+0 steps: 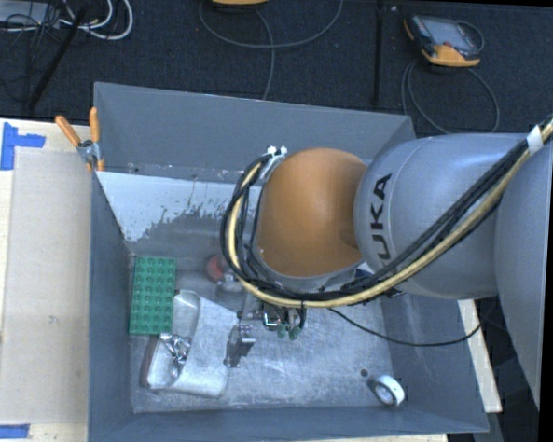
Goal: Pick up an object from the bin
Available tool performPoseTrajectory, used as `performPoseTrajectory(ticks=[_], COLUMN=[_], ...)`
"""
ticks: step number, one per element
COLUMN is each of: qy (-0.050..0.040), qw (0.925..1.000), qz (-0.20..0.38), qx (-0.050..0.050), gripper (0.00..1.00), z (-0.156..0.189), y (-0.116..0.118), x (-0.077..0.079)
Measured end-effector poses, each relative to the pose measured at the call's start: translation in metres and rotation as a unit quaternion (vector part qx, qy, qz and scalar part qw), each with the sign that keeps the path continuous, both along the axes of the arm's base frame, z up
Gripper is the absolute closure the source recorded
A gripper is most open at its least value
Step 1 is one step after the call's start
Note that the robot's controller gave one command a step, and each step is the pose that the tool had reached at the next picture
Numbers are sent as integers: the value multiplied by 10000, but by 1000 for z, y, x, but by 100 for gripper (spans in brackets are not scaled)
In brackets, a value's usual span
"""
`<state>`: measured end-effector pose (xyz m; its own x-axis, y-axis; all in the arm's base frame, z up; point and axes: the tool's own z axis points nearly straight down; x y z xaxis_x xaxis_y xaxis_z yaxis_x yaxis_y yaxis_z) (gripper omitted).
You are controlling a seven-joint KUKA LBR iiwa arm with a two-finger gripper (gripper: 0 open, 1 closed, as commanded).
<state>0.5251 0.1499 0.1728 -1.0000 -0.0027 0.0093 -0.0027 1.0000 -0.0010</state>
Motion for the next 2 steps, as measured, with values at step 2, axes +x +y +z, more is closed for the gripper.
performPoseTrajectory(ticks=[2], qy=[-64], qw=[9947], qz=[1022], qx=[12], gripper=[0], z=[-72], y=[96], x=[65])
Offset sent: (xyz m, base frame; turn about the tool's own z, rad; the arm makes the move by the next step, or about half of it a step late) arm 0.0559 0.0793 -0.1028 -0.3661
